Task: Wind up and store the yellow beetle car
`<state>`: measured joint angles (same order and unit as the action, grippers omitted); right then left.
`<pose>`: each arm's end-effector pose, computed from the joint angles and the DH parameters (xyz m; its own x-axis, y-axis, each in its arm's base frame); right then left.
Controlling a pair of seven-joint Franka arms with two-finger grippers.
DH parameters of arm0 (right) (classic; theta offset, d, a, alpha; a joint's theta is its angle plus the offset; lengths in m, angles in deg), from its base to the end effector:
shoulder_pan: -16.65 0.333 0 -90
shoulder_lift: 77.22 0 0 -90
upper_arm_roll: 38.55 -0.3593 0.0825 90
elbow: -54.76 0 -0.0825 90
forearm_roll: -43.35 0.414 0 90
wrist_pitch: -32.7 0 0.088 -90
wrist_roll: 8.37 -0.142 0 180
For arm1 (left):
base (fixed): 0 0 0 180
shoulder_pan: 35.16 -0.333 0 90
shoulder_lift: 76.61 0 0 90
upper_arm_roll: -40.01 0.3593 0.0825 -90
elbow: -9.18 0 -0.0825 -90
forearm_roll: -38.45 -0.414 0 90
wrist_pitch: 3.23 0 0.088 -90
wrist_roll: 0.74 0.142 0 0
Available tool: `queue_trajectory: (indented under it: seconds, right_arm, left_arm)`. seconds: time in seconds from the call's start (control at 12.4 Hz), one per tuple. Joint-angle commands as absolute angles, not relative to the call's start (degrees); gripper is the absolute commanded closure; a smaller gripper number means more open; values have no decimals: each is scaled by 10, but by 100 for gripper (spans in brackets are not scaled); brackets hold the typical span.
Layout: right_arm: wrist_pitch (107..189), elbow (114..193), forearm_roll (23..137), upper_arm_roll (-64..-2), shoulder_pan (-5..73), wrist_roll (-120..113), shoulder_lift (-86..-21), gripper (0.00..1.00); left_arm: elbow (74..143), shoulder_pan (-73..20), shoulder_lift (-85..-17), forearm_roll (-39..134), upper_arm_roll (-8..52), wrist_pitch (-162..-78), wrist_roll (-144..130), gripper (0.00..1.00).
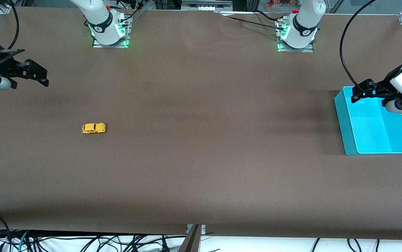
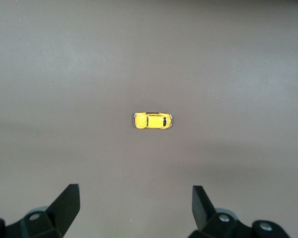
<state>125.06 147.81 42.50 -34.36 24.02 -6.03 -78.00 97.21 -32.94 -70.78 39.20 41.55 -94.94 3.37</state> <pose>0.5820 0.0300 0.6176 0.9953 0.0968 0.0010 0.0968 -0.9952 0.0139 0.6197 -0.0100 0.5913 0.9959 -0.0831 -0.0366 -0.0827 -0.9965 0.0130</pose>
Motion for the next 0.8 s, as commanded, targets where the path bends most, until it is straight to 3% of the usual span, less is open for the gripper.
queue_trajectory:
  seconds: [0.0,0.72]
  right_arm:
    - [1238,1469,422,-339,245,-58,-783,0]
    - [1231,1470,421,-339,245,-57,-782,0]
  left_arm:
    - [972,-324,-712,381,415,-952,27,0]
    - [972,-324,-713,382,417,-950,28,0]
